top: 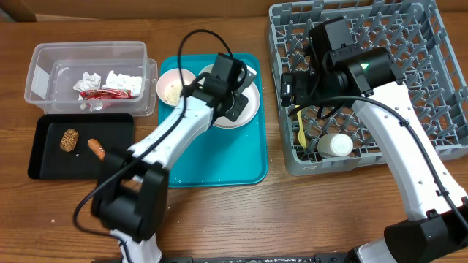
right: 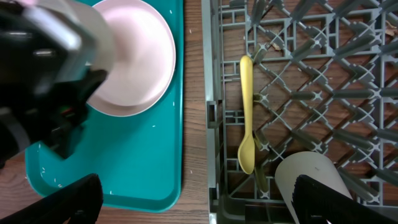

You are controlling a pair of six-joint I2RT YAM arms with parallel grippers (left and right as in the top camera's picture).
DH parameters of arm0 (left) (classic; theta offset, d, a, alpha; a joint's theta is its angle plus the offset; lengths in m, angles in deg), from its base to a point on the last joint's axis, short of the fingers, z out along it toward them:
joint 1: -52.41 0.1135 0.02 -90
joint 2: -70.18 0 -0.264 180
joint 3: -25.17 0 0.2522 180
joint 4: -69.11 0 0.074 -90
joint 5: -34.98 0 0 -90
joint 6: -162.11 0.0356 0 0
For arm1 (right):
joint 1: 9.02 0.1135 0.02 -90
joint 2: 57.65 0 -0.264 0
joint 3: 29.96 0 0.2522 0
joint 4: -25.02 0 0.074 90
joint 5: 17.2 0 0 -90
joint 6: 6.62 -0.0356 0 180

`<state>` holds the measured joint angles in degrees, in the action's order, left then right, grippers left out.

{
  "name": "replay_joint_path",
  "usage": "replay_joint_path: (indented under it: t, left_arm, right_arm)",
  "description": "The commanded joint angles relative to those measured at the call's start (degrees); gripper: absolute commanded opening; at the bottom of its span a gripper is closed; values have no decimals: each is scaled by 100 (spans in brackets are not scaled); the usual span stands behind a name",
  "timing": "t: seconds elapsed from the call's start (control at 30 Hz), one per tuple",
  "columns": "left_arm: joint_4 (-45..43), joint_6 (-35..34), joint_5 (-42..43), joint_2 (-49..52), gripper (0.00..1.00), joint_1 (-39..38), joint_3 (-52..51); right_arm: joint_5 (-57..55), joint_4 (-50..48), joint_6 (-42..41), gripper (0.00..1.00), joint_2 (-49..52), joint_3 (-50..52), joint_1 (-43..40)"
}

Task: Sort waste into correct bins and load items into the dishwasher
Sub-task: 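Bring the empty white bowl back and set it on the white plate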

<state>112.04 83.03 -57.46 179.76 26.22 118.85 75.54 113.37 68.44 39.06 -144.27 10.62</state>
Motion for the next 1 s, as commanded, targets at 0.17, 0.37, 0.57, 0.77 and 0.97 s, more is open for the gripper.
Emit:
replay_joint_path:
  t: [0.17, 0.37, 0.57, 0.77, 0.97]
  left_arm:
    - [-208, 584, -243, 505, 37, -68, 17]
    - [146, -24, -262, 352, 77, -17, 341]
    - [1812, -1388, -243, 72, 75, 601, 1655]
    - [2618, -643, -140, 87, 68, 1158, 1899]
    - [2719, 813, 103, 269, 55, 1451, 1410]
  right_arm:
    - [-11, -39, 42, 100, -81, -109, 22]
    - [-11, -55, 42, 100, -81, -109, 22]
    - [-11, -59, 42, 100, -81, -109, 22]
    - [-11, -90, 42, 100, -81, -109, 22]
    - [-11, -81, 42, 100, -81, -109, 22]
